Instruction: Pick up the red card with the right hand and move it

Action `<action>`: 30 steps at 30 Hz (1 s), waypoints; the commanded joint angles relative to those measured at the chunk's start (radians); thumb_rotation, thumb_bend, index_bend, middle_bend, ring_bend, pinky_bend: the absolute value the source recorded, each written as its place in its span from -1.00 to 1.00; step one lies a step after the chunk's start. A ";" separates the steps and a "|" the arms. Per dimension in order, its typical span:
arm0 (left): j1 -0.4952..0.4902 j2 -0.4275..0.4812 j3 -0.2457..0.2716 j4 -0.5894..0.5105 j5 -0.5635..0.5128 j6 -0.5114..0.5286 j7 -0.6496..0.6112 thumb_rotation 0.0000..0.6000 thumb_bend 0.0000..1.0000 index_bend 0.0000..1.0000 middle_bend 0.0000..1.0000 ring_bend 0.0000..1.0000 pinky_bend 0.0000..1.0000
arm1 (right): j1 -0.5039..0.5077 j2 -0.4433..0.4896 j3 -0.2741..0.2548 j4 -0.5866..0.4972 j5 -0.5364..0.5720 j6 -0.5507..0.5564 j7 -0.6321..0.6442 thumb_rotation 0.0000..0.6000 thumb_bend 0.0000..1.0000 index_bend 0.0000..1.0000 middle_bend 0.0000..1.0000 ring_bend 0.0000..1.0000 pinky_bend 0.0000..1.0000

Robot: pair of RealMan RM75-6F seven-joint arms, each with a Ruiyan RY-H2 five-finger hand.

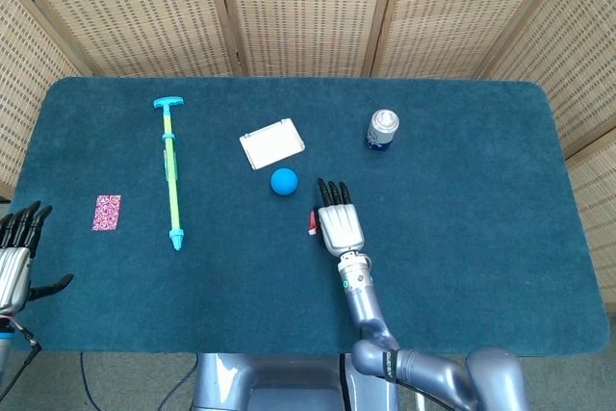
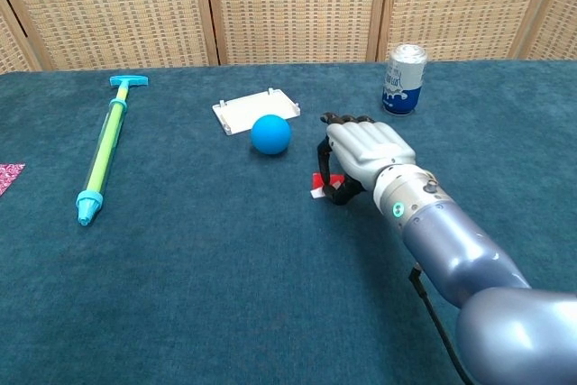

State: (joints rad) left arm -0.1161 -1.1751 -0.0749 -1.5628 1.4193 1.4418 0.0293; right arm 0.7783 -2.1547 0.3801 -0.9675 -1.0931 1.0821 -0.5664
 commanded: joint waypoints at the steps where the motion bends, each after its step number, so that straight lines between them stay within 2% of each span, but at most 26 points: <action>1: 0.000 0.001 -0.001 0.001 -0.002 0.000 -0.002 1.00 -0.67 -1.00 -1.00 -1.00 -0.99 | 0.008 -0.005 0.008 0.012 0.008 -0.008 0.001 1.00 0.29 0.22 -0.88 -1.00 -1.00; 14: -0.003 -0.001 -0.007 0.008 -0.020 -0.010 -0.003 1.00 -0.67 -1.00 -1.00 -1.00 -0.99 | 0.077 -0.036 0.049 0.130 0.027 -0.052 0.029 1.00 0.29 0.23 -0.87 -1.00 -1.00; 30: -0.007 -0.004 -0.012 0.016 -0.036 -0.022 -0.002 1.00 -0.67 -1.00 -1.00 -1.00 -0.99 | 0.132 -0.022 0.091 0.155 0.035 -0.050 0.032 1.00 0.28 0.22 -0.87 -1.00 -1.00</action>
State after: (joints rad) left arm -0.1228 -1.1789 -0.0873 -1.5470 1.3835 1.4204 0.0273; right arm 0.9088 -2.1777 0.4692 -0.8124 -1.0594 1.0308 -0.5348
